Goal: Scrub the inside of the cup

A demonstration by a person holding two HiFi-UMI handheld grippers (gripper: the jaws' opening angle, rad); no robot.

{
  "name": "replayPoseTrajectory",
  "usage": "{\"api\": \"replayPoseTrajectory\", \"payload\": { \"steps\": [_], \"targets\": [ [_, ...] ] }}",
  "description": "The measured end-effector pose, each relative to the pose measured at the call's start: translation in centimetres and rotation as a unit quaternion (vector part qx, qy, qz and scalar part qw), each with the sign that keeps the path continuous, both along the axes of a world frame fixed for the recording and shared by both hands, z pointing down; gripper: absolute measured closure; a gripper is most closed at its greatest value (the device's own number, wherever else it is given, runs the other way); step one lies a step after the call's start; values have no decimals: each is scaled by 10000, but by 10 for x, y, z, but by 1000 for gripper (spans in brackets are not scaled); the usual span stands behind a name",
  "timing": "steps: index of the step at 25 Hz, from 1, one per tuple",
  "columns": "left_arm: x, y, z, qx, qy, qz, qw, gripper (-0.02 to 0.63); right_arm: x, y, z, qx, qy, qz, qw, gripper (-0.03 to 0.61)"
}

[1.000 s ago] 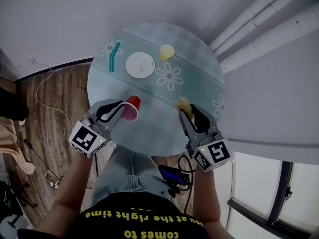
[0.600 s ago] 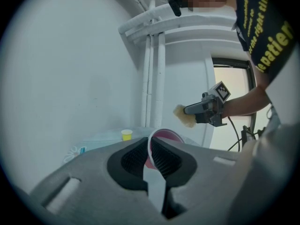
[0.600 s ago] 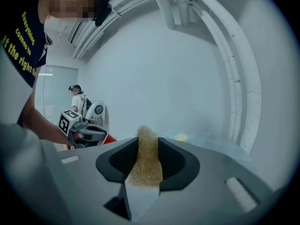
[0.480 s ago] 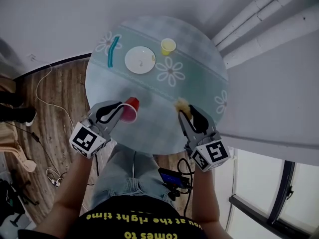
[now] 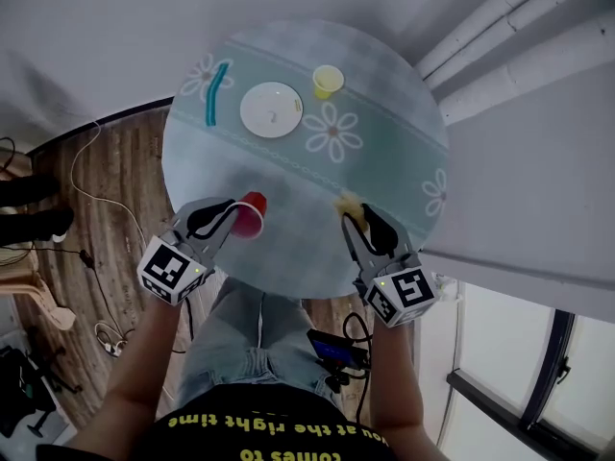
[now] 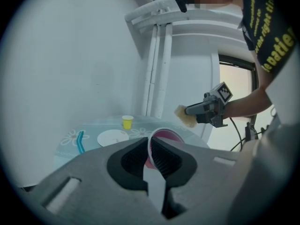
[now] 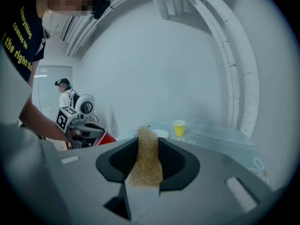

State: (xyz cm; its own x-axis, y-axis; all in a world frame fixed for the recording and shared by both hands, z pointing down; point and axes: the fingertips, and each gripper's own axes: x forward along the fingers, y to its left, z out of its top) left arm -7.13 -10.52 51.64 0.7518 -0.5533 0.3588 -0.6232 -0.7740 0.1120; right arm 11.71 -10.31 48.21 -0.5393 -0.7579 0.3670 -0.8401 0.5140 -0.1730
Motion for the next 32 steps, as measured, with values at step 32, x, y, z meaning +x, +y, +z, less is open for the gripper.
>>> {"api": "replayPoseTrajectory", "payload": {
  "steps": [32],
  "targets": [
    [13, 0, 83, -1602, -512, -111, 9857, 584, 2, 3, 104, -1270, 177, 266, 9914, 439]
  ]
}}
